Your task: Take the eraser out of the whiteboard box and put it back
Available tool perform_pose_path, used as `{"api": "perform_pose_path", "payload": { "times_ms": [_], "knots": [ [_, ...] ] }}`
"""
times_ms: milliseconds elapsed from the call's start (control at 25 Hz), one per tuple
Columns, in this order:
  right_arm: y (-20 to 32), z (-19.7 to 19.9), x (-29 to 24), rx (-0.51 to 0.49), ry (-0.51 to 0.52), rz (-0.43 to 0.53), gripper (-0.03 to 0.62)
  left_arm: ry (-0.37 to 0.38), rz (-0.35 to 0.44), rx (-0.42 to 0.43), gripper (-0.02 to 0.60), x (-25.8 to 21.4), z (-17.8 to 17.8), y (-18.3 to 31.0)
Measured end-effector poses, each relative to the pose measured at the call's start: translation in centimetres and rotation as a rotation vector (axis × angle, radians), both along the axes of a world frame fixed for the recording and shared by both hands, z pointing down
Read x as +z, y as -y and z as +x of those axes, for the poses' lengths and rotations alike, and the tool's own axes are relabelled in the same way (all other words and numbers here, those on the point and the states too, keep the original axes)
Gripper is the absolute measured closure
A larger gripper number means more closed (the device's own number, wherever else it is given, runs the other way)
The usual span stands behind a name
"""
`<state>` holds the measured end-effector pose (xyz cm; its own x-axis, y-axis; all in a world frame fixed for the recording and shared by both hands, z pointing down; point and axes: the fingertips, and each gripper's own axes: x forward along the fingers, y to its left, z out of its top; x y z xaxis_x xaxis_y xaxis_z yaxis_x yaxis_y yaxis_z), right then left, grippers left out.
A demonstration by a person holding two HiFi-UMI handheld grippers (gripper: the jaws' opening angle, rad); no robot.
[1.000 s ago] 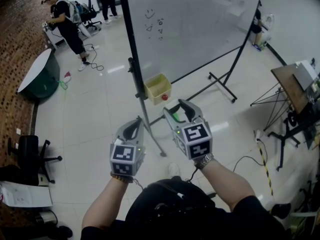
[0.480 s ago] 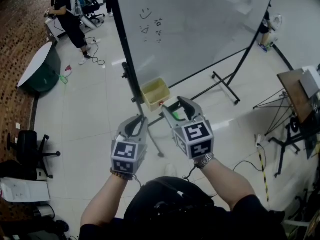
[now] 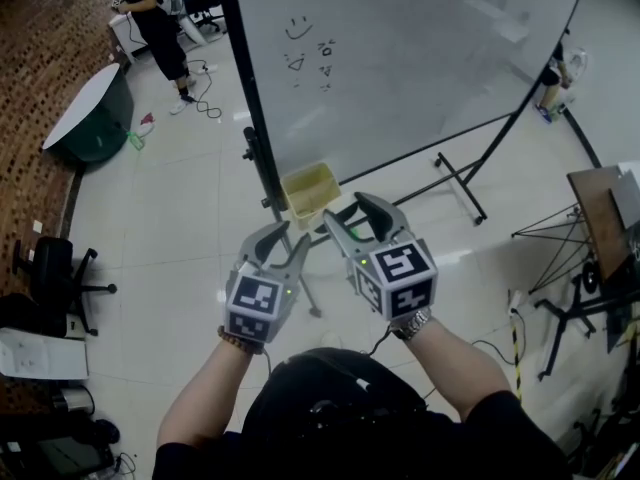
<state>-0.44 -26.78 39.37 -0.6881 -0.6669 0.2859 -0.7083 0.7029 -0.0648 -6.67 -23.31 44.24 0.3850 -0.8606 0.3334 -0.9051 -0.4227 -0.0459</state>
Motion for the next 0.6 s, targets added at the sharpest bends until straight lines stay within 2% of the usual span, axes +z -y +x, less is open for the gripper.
{"api": "perform_pose_path", "payload": {
  "times_ms": [80, 200, 240, 600],
  "knots": [
    [0.1, -0.1, -0.1, -0.023, 0.007, -0.007, 0.329, 0.022, 0.000, 0.009, 0.408, -0.1, 0.6, 0.2],
    [0.4, -0.1, -0.3, -0.049, 0.022, -0.016, 0.329, 0.058, 0.007, 0.022, 0.408, -0.2, 1.4, 0.6],
    [0.4, -0.1, -0.3, -0.057, 0.027, -0.023, 0.329, 0.069, 0.009, 0.027, 0.385, 0.0, 1.6, 0.7],
    [0.5, -0.8, -0.3, -0.115, 0.056, -0.060, 0.329, 0.137, -0.001, 0.048, 0.365, 1.4, 1.8, 1.7]
  ]
}}
